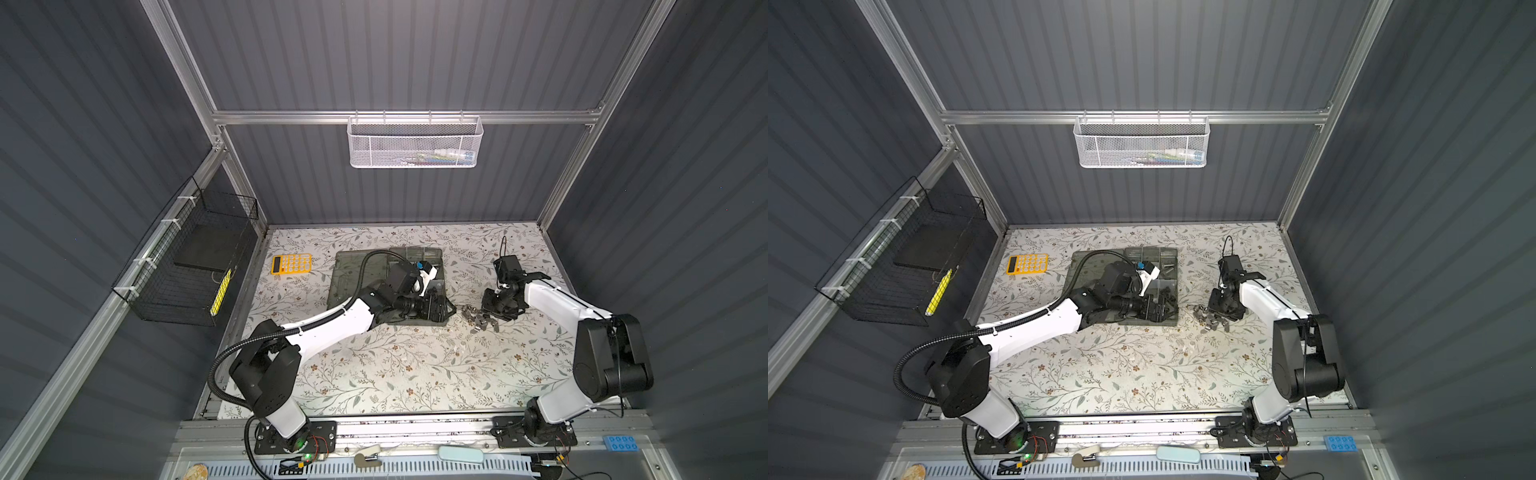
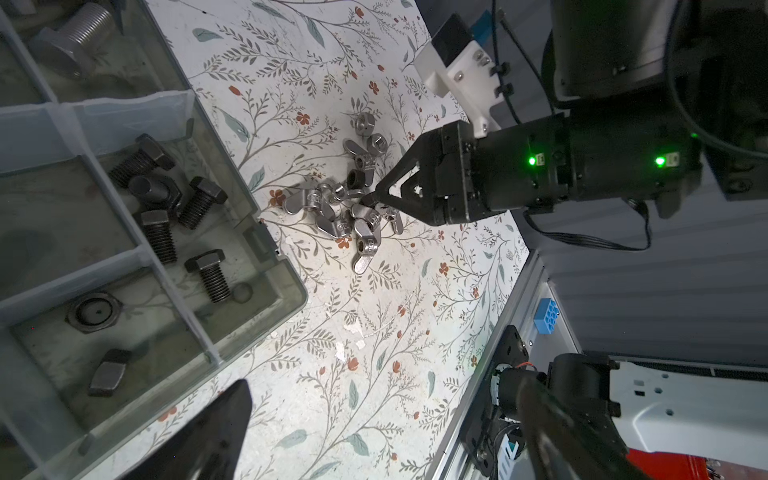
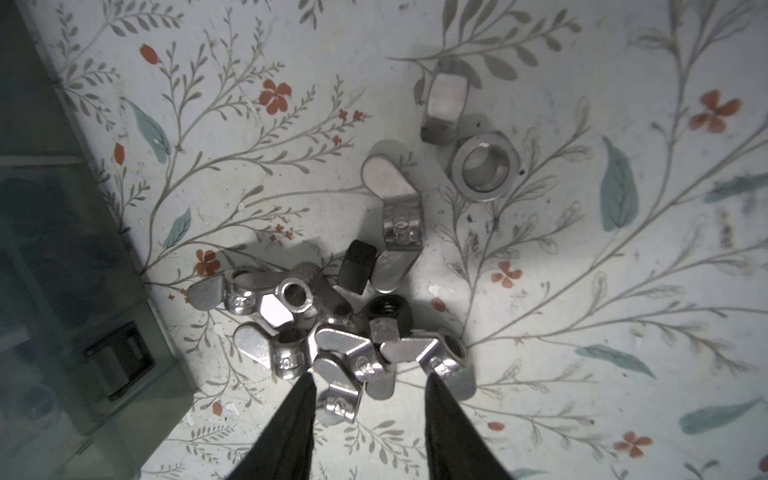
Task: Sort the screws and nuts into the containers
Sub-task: 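Move the empty right gripper back over the nut pile, then lower the right gripper and grasp a black hex nut in the pile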
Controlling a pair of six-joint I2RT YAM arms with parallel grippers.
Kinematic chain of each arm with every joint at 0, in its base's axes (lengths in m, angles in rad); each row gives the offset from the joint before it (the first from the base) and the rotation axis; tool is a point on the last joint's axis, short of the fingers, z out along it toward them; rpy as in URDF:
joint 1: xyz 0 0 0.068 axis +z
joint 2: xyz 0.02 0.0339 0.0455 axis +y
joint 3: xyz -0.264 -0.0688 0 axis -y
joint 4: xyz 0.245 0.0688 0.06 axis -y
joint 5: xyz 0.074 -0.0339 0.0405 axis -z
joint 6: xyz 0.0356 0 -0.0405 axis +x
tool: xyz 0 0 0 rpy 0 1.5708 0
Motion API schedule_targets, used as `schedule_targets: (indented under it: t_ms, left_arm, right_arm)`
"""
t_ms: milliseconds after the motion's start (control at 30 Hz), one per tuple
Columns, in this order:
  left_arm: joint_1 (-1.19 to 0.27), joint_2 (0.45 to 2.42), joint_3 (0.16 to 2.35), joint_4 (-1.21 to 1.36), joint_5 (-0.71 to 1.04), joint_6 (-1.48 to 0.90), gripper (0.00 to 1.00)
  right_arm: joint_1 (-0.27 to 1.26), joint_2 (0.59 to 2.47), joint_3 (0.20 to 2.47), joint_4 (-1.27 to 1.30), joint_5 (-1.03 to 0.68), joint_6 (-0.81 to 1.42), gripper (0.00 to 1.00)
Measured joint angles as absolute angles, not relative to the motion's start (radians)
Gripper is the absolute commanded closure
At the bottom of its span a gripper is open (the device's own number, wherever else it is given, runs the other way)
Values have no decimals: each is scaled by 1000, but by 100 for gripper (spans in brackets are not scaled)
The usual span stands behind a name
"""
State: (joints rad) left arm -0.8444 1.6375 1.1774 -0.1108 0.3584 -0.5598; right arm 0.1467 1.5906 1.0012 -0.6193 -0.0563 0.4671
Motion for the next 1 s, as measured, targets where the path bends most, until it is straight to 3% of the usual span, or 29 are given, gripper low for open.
schedule_targets:
  t_ms: [400, 1000]
  left_arm:
    - [-857, 1678, 1186, -108, 358, -561, 0]
    - [-857, 1697, 1198, -104, 359, -561, 0]
  right_arm:
    - [142, 1657, 994, -584, -62, 443, 65]
    - [100, 1722, 995, -566, -27, 417, 66]
